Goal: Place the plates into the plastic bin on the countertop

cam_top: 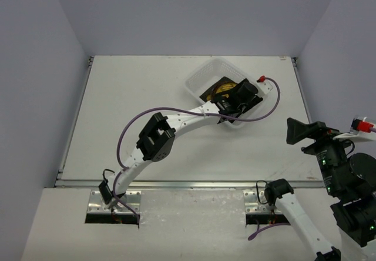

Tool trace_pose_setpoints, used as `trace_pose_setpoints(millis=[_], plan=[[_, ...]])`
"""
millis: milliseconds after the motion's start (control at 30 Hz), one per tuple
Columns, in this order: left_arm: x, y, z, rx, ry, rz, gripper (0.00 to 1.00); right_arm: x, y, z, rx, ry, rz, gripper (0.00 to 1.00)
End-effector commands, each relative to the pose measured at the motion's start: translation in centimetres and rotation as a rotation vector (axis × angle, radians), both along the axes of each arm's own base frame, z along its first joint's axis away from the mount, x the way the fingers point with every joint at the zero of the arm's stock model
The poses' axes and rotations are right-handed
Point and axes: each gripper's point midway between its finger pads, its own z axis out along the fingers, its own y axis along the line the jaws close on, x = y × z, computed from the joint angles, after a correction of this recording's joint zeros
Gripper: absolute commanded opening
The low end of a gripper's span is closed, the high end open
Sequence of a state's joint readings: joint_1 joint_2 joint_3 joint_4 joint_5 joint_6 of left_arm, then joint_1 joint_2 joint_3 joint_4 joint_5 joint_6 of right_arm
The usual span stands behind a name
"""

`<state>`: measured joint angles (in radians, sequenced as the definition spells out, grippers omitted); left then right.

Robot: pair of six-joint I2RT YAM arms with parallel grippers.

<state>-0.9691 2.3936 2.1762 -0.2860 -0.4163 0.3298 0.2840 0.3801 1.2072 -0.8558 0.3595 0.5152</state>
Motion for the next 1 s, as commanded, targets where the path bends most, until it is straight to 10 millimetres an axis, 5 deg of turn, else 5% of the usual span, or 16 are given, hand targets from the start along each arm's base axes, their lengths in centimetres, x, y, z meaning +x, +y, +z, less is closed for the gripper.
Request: trace_pose_setpoints(millis=[0, 100, 267, 367, 433, 500, 600, 667, 733, 833, 900, 967], plan=[[0.2, 0.9, 5.3, -0.113, -0.068, 0.052, 0.69, 0.5, -0.1, 0.7, -0.009, -0.008, -0.011, 0.99], [-0.2, 1.2, 7.2, -0.162, -0.076, 0.053, 1.00, 0.8, 0.1, 0.7, -0.013, -0.002, -0.002, 0.99], [0.8, 3.9, 11.8, -0.249, -0.109, 0.164, 1.00, 1.7, 0.4, 0.9, -0.034, 0.011, 0.005, 0.99], [3.4, 9.7, 15.6, -0.420, -0.060, 0.360, 1.00, 3.3, 1.1, 0.5, -0.084, 0.042, 0.028, 0.99], [4.8, 15.8, 17.0, -0.513, 0.002, 0.534, 1.00, 5.6, 2.9, -1.0, -0.138, 0.109, 0.104, 0.99], [6.4, 23.7, 15.4, -0.587, 0.059, 0.746, 1.00, 6.7, 4.2, -2.1, -0.175, 0.154, 0.175, 0.99], [2.5, 34.9, 18.7, -0.723, 0.018, 0.934, 1.00, 8.2, 3.8, -3.9, -0.248, 0.215, 0.150, 0.99], [0.5, 40.4, 19.4, -0.784, -0.031, 1.026, 1.00, 8.6, 3.4, -4.8, -0.295, 0.221, 0.140, 0.99], [-4.1, 45.2, 20.2, -0.830, -0.110, 1.095, 1.00, 8.9, 3.1, -5.8, -0.331, 0.222, 0.129, 0.99], [-9.0, 48.4, 19.1, -0.805, -0.188, 1.126, 1.00, 9.2, 3.1, -6.4, -0.347, 0.214, 0.132, 0.99], [-12.3, 49.3, 22.0, -0.878, -0.293, 1.048, 1.00, 9.3, 3.1, -7.0, -0.351, 0.234, 0.133, 0.99], [-14.5, 49.8, 21.8, -0.868, -0.330, 0.999, 1.00, 9.3, 3.0, -7.5, -0.351, 0.254, 0.126, 0.99]])
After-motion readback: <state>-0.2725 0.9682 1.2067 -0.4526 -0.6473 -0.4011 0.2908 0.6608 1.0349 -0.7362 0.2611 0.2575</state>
